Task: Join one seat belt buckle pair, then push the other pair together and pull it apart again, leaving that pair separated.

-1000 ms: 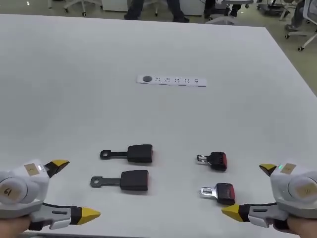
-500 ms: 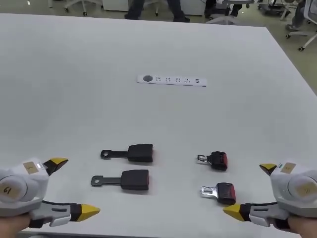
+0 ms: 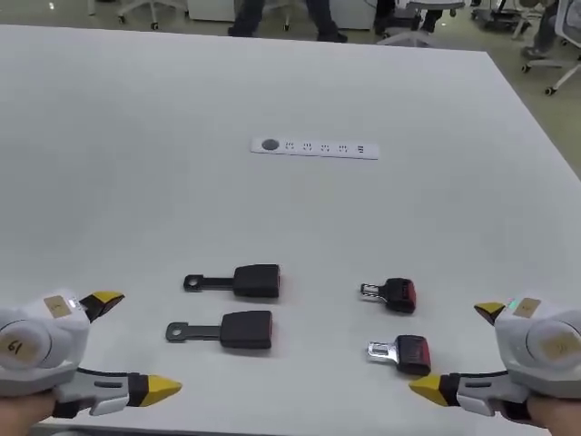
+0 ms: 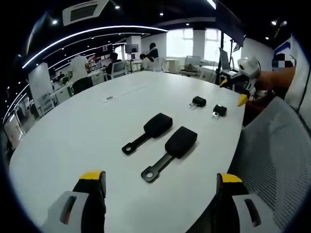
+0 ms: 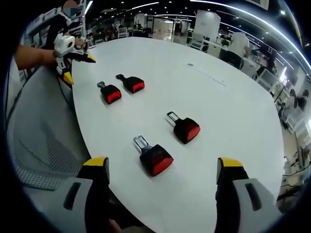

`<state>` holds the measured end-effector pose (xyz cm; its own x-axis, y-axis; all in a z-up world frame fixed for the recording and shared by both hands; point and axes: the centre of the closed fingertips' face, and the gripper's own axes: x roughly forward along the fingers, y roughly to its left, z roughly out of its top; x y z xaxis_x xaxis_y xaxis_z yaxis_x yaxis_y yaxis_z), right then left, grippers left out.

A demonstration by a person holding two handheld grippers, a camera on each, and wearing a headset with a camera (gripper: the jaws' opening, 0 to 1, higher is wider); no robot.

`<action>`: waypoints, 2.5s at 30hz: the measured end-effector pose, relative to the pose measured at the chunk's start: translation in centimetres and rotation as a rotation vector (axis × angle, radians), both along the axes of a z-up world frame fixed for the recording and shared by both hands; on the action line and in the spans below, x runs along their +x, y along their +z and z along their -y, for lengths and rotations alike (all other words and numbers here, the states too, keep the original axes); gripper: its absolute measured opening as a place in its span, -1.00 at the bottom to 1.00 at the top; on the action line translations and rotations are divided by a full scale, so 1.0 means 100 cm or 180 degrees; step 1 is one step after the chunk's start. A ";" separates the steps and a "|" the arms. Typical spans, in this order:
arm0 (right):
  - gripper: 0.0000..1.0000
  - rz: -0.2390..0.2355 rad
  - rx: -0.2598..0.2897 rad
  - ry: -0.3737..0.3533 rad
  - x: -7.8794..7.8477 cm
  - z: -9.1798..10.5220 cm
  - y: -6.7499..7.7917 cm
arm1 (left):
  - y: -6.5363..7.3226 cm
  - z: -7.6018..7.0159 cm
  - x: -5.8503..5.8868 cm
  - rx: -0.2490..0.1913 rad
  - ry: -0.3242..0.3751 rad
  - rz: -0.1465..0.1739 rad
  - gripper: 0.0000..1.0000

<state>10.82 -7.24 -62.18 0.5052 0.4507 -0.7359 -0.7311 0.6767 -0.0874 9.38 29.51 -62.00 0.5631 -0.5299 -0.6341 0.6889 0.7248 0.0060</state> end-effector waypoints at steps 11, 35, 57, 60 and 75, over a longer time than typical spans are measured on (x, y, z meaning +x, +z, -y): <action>0.79 0.0007 -0.0024 0.0026 0.000 0.000 0.003 | -0.004 0.003 -0.004 0.0087 -0.0114 -0.0021 0.88; 0.74 -0.0008 -0.0008 0.0129 -0.001 -0.002 0.000 | -0.006 0.001 -0.012 0.0316 -0.0282 -0.0121 0.80; 0.56 0.0020 -0.0010 0.0445 0.002 -0.014 0.000 | -0.008 0.032 0.011 0.0471 -0.0611 -0.0174 0.59; 0.50 -0.0041 -0.0011 0.0513 0.003 -0.017 -0.004 | -0.011 0.038 0.018 0.0495 -0.0717 -0.0175 0.49; 0.27 -0.0246 -0.0055 0.0841 0.008 -0.027 -0.028 | -0.030 0.069 0.031 0.0581 -0.1210 -0.0299 0.24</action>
